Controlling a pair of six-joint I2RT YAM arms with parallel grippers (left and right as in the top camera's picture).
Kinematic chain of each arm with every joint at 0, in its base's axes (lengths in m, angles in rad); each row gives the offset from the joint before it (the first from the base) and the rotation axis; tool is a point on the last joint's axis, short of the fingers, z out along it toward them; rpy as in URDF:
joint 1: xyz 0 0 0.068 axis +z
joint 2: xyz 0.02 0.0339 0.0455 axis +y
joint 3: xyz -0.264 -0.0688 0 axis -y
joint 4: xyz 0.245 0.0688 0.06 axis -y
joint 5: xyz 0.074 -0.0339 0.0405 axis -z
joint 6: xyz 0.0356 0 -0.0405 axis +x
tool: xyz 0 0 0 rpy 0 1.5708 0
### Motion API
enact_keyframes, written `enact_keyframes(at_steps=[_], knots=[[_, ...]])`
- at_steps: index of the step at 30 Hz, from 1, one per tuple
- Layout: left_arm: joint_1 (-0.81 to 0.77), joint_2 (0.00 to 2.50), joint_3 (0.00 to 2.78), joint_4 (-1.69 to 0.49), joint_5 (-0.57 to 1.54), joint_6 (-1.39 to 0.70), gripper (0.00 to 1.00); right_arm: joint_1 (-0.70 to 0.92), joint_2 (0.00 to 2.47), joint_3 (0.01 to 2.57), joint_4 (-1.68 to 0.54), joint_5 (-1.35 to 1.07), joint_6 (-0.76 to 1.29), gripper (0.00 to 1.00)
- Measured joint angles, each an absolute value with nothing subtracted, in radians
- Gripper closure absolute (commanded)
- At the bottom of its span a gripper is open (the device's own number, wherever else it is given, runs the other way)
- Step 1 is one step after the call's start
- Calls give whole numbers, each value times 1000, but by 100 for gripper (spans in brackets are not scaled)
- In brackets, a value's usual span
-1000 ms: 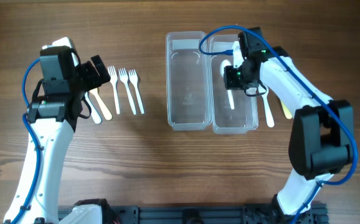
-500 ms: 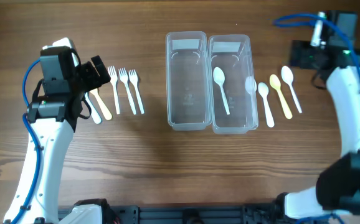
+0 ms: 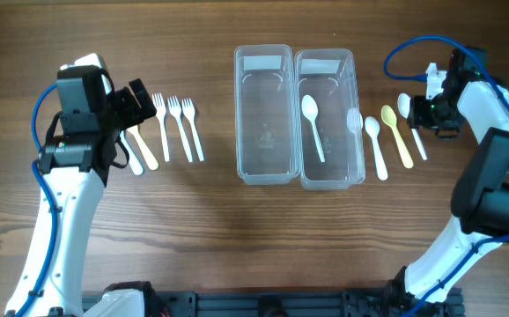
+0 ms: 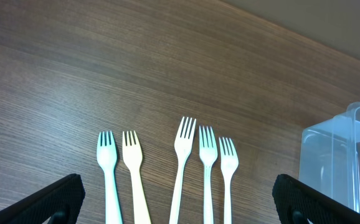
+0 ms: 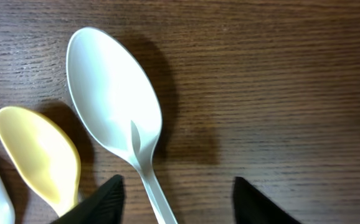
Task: Pack container
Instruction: 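Reach right gripper to the next white spoon and grasp it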
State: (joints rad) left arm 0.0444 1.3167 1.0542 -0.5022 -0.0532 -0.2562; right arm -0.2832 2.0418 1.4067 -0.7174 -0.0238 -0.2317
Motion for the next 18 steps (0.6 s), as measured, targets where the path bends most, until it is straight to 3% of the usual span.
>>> enact_keyframes(at_steps=[6, 11, 16, 18], knots=[[44, 1317, 1054, -501, -53, -256, 0, -283, 2070, 1407, -717, -31, -233, 70], [44, 1317, 1054, -493, -53, -256, 0, -283, 2072, 1407, -718, -34, -228, 73], [44, 1317, 1054, -493, -53, -256, 0, -283, 2072, 1402, -719, -34, -187, 92], [44, 1317, 1054, -493, -53, -256, 0, -283, 2072, 1401, -731, -34, -167, 93]])
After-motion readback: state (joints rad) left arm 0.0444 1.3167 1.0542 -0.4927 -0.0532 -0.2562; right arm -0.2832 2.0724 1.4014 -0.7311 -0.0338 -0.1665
